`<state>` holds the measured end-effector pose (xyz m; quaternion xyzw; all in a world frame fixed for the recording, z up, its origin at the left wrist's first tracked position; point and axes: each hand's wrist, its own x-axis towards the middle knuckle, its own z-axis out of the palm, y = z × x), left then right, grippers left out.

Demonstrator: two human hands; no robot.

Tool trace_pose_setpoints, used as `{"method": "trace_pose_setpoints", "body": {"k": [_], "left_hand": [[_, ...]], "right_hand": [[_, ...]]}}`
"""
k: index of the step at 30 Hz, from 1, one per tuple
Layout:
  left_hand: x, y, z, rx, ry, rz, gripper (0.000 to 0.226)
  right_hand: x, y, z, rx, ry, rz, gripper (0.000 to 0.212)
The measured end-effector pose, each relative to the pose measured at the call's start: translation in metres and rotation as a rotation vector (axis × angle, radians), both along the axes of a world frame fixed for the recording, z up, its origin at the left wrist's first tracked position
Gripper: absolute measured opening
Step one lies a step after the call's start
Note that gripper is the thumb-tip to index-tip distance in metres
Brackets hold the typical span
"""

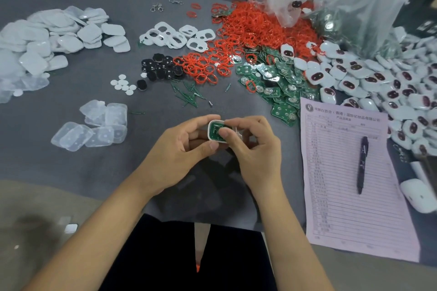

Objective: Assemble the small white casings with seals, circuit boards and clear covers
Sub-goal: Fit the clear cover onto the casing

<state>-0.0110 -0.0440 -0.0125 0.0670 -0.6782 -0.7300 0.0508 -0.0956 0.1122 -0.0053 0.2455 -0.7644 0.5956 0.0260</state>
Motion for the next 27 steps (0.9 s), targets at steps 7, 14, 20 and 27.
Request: {"method": "trace_pose_setpoints", "body": {"k": [7,14,20,27], "left_hand": [[0.0008,0.0012,0.0005,-0.021,0.011,0.008,0.049],[-0.0003,0.0000,-0.0007,-0.043,0.025,0.003,0.048],[-0.0013,0.0026,-0.0021,0.038,0.051,0.038,0.048],[-0.0011,0.0021,-0.0027,0.037,0.058,0.043,0.042]], "right_hand": [[0.0004,-0.0009,-0.0033,-0.011,-0.059,-0.016,0.021],[0.0001,0.0007,-0.0023,0.020,-0.032,0.014,0.019],[0.0010,0.0007,-0.0035,-0.016,-0.129,0.039,0.020],[0.0004,0.0015,-0.0068,0.050,-0.116,0.084,0.020]]}}
